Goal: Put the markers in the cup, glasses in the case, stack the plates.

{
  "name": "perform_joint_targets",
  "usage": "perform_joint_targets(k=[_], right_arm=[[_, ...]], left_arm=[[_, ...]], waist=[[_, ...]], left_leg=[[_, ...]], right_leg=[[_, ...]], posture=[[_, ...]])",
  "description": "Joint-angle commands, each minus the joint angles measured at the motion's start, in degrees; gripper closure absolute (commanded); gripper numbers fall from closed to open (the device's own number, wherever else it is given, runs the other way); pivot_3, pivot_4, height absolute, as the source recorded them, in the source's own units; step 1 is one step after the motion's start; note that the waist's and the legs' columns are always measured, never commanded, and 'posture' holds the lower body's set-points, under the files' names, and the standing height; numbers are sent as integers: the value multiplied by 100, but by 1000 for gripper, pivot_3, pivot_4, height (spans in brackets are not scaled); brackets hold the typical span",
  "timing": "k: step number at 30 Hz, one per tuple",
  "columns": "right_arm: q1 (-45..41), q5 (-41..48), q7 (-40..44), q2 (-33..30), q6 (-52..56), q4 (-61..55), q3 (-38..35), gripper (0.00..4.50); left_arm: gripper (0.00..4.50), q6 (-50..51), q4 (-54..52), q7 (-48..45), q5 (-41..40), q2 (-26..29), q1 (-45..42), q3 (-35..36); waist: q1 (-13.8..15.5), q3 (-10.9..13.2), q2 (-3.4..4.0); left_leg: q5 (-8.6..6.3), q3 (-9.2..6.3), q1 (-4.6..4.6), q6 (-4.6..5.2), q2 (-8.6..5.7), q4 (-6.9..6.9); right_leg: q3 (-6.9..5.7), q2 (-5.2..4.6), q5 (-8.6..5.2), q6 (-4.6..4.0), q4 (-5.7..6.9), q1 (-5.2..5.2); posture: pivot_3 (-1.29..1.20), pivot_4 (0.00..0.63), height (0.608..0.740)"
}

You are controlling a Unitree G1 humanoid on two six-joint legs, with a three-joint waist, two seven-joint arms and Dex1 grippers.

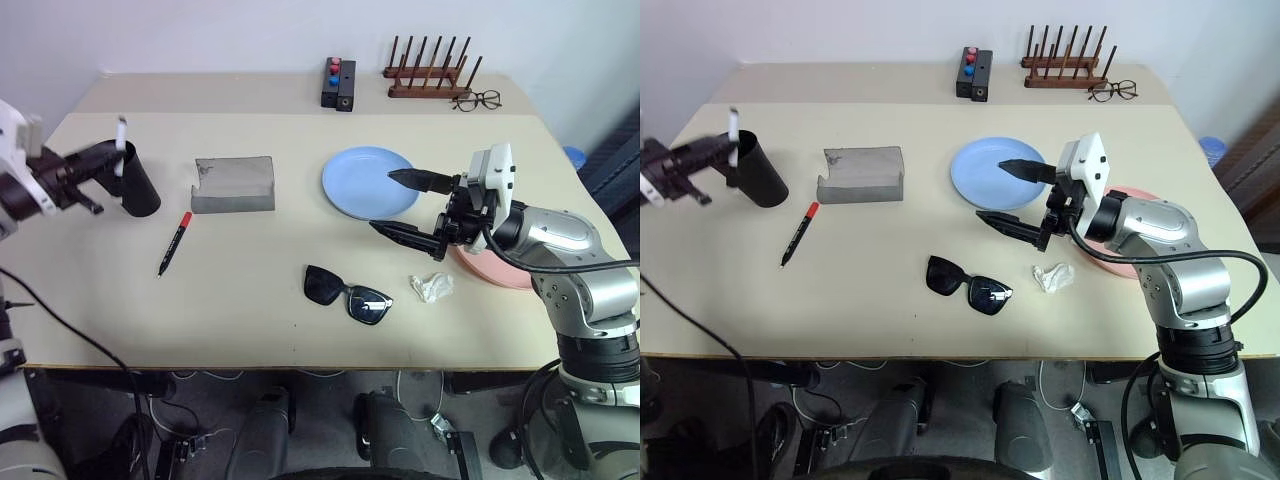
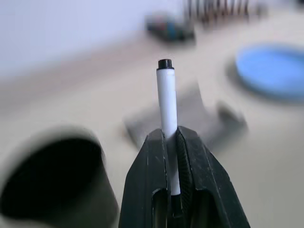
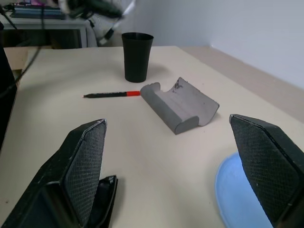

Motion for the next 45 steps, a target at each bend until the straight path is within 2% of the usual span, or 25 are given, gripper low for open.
perform_joint_targets(k=[1, 5, 11, 17, 23, 30, 36, 45], right_arm=[[-129, 12, 9, 43, -127, -44, -18, 259], [-71, 26, -30, 32, -125, -84, -27, 259], [71, 46, -126, 5, -100, -208, -85, 259], [144, 105, -229, -25, -52, -312, -142, 259], [190, 156, -276, -88, 19, -412, -176, 259], [211, 191, -294, -137, 120, -492, -220, 259], [273, 212, -308, -180, 174, -536, -267, 259], [275, 243, -354, -216, 210, -572, -282, 259]], left_arm=[[4481, -809, 195, 201, -206, -38, -520, 244], [4481, -1762, 1153, 437, -49, -38, -1193, 174], [4481, -3600, 3380, 726, 283, 165, -1921, 156], [4481, -4240, 4556, 820, 114, 47, -2188, 292], [4481, -4356, 4865, 889, -130, -394, -2123, 468], [4481, -4409, 5021, 1016, -135, -595, -1942, 475], [4481, -4722, 4996, 1302, 43, -629, -1793, 378], [4481, -4664, 5063, 1387, 46, -730, -1686, 359]], waist=[[-6, 0, 0], [-9, -1, -1], [-37, -1, -1], [-8, -2, -6], [0, -5, -11], [-45, -4, -14], [-22, -4, -15], [-9, -5, -16]], left_leg=[[0, 2, 0, 0, -1, 0], [1, 3, 2, 0, -2, 0], [1, 7, 9, 1, -2, 0], [1, 7, 9, 1, -2, 0], [1, 4, 9, 1, -2, 2], [1, 5, 10, 1, -1, 3], [1, 5, 12, 1, -1, 3], [1, 4, 12, 0, -2, 3]], right_leg=[[1, 0, 0, 1, 0, 1], [0, 0, 0, 1, 3, 2], [1, 3, 0, 2, 9, 3], [0, 3, 0, 3, 8, 7], [0, 3, 1, 3, 9, 9], [-1, 3, 1, 3, 12, 8], [0, 3, 1, 3, 13, 10], [0, 3, 1, 3, 11, 11]], posture=[[0, 150, 740], [0, 150, 740], [0, 150, 740], [0, 150, 740], [0, 150, 740], [0, 150, 740], [0, 150, 740], [0, 150, 740]])
